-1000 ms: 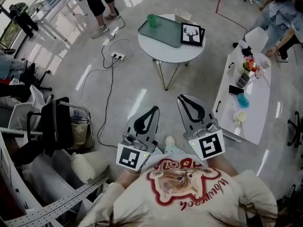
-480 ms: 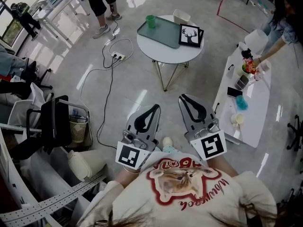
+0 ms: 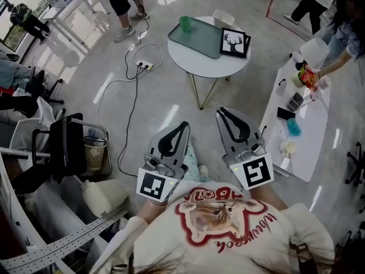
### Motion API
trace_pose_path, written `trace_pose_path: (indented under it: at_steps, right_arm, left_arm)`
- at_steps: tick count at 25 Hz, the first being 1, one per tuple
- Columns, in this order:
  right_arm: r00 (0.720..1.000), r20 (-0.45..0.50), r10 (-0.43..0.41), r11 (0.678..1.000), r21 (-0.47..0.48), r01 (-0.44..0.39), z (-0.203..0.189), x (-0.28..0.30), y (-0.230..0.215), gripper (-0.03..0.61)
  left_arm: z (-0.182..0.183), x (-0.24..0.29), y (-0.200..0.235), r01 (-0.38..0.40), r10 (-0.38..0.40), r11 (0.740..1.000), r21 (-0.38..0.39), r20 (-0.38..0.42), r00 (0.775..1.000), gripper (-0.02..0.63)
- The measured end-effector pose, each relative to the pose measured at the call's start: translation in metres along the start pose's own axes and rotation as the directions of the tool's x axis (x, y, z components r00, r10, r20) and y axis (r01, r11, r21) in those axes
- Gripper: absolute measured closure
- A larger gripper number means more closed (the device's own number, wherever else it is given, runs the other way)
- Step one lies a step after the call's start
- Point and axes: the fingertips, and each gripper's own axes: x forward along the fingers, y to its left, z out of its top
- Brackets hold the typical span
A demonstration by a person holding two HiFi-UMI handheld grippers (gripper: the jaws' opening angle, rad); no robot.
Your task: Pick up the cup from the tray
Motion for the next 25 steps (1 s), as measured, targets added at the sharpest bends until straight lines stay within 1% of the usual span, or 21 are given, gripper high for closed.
trace_pose_path:
  at_steps: [5, 12, 17, 20, 25]
  right_arm:
    - [1.000, -0.015, -0.014, 1.000, -0.006, 0.014, -0.011, 0.037, -0.020, 0.536]
    - [0.999, -0.006, -0.046, 0.999, -0.001, 0.046, -0.019, 0.121, -0.061, 0.536]
    - [0.997, -0.010, -0.081, 0.997, -0.004, 0.081, -0.026, 0.185, -0.094, 0.537]
    - [0.995, -0.014, -0.102, 0.995, 0.000, 0.102, -0.030, 0.222, -0.112, 0.537]
    - [0.992, -0.004, -0.126, 0.992, -0.002, 0.126, -0.030, 0.270, -0.130, 0.535]
  left_arm:
    - [-0.007, 0.028, 0.038, 0.000, 0.000, 1.000, -0.002, 0.005, 1.000, 0.600]
    - [-0.018, 0.090, 0.122, 0.010, -0.010, 1.000, -0.001, 0.021, 1.000, 0.600]
    - [-0.024, 0.136, 0.180, 0.043, -0.043, 0.999, -0.005, 0.028, 0.999, 0.600]
    - [-0.029, 0.159, 0.212, 0.066, -0.066, 0.998, -0.008, 0.017, 0.998, 0.600]
    - [-0.035, 0.187, 0.257, 0.081, -0.081, 0.997, -0.011, 0.012, 0.997, 0.600]
